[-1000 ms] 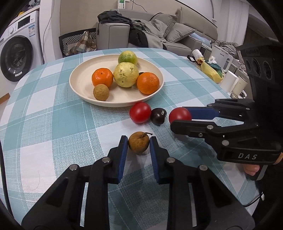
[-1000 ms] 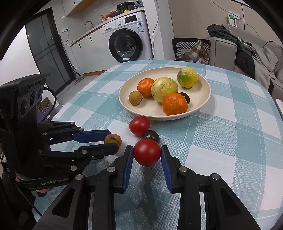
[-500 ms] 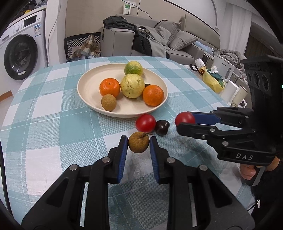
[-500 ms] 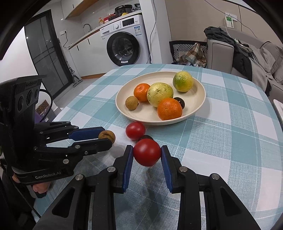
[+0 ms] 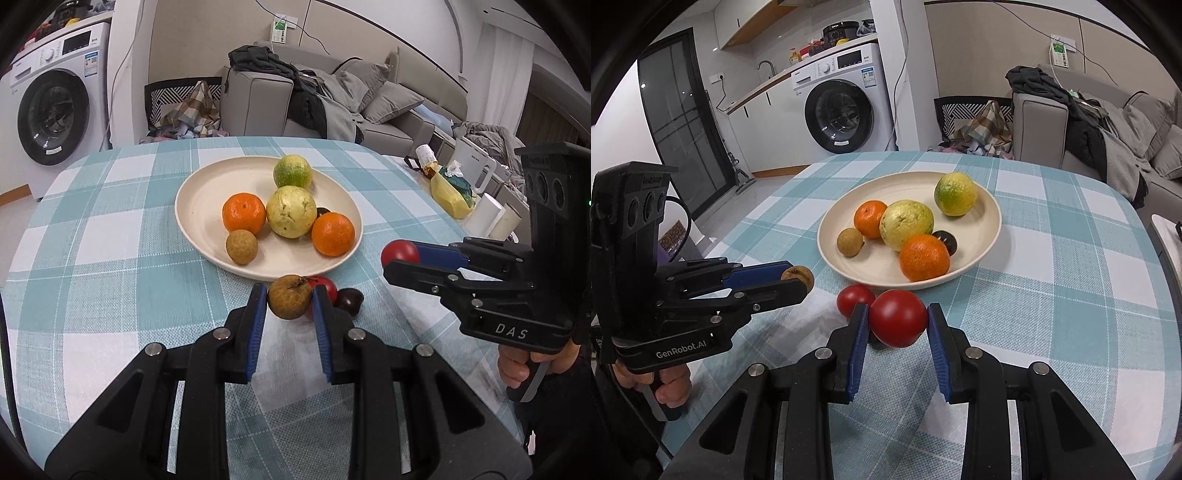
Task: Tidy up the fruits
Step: 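Carry the pear-shaped fruit onto the plate with the left tool while the right tool sets the tomato there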
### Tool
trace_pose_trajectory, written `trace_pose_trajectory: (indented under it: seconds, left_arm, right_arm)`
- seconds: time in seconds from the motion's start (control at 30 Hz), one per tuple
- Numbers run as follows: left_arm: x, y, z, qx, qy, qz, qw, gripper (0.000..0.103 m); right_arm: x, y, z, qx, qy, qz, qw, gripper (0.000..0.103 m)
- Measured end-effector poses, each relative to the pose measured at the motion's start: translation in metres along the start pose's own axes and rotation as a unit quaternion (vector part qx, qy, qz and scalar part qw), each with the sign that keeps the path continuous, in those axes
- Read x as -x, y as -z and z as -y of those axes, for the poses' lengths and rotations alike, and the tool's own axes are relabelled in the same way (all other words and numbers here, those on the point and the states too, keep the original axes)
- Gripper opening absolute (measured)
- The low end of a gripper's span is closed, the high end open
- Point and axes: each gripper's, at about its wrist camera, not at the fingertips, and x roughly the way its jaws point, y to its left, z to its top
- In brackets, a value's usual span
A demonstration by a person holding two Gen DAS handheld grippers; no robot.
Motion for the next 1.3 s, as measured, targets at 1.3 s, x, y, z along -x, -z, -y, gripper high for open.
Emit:
trace_pose_trajectory:
  seconds: [1.3]
  left_arm:
    - [-0.052,-0.033,-0.001,0.009,-0.004,0.005,0.9999,0.023]
  right_arm:
    - [-0.031,-0.045,0.042,-0.044,0.032,0.027,0.998,0.033]
